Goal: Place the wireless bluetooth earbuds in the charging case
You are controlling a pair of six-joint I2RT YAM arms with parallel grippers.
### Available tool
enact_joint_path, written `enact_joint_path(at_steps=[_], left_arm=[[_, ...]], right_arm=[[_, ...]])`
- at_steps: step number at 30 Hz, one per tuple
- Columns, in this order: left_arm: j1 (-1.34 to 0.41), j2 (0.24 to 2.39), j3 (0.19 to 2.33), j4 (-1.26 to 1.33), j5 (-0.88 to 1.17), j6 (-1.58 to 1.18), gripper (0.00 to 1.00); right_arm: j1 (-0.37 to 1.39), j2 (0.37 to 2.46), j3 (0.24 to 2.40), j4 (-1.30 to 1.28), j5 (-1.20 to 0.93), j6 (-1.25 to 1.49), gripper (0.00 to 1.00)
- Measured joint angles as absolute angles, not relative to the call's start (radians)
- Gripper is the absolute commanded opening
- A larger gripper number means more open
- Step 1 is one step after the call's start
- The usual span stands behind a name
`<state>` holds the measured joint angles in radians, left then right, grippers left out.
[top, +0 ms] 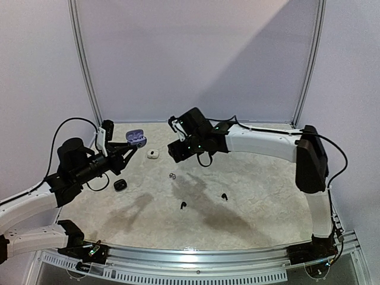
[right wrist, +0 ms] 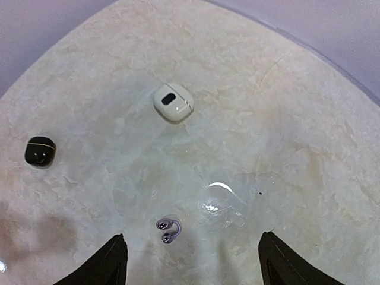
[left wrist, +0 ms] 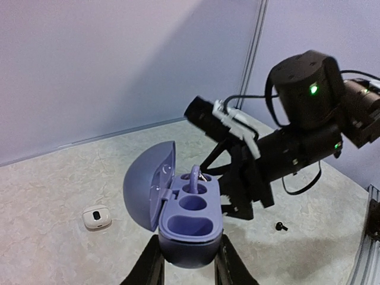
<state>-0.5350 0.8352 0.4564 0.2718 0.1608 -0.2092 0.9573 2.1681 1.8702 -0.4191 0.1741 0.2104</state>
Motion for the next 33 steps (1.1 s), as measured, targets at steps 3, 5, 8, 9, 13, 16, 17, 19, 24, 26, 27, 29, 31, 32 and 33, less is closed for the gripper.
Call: enact_joint_path(at_steps=[3,5,8,9,13,16,17,19,24,26,27,29,31,32,33], left_arm=[[-0.530,0.835,0.446,0.272,0.159,-0.192,0.00],[-0.529,0.836,0.442,0.272,0.160,-0.186,0.00],[-0.529,0.836,0.441,0.276,0.167,-0.179,0.00],[-0.529,0.836,0.441,0.277,0.169,-0.176,0.00],[-0.529,0.836,0.434,0.285,0.175,-0.166,0.00],[-0.528,0.836,0.429,0.293,0.177,-0.165,0.00],[-0.528,0.836,0.428,0.295,0.179,-0.165,0.00],[-0.528,0.837,0.427,0.296,0.183,-0.164,0.00],[-0.527,0.837,0.426,0.302,0.191,-0.164,0.00],[-0.527,0.838,0.426,0.302,0.193,-0.164,0.00],[-0.527,0.838,0.426,0.302,0.194,-0.164,0.00],[-0.527,0.838,0.426,0.302,0.195,-0.164,0.00],[-0.527,0.838,0.425,0.302,0.197,-0.164,0.00],[-0.527,0.838,0.426,0.302,0.197,-0.164,0.00],[-0.527,0.838,0.425,0.302,0.198,-0.164,0.00]], right_arm=[[0.961,2.267,1.925,-0.432,0.177,0.224,0.78],[0.962,2.321,1.967,-0.442,0.174,0.227,0.78],[0.965,2.393,2.028,-0.449,0.170,0.228,0.76],[0.966,2.411,2.041,-0.449,0.168,0.228,0.75],[0.976,2.463,2.056,-0.450,0.156,0.232,0.71],[0.984,2.489,2.056,-0.455,0.148,0.235,0.66],[0.987,2.496,2.056,-0.457,0.146,0.236,0.63],[0.990,2.510,2.057,-0.459,0.143,0.237,0.57],[0.997,2.520,2.064,-0.465,0.148,0.237,0.43],[0.996,2.520,2.064,-0.465,0.150,0.235,0.38],[0.996,2.520,2.064,-0.466,0.151,0.238,0.36],[0.996,2.520,2.064,-0.466,0.154,0.239,0.32],[0.996,2.520,2.064,-0.466,0.153,0.236,0.28],[0.996,2.520,2.062,-0.464,0.150,0.233,0.26],[0.996,2.519,2.058,-0.459,0.148,0.231,0.26]])
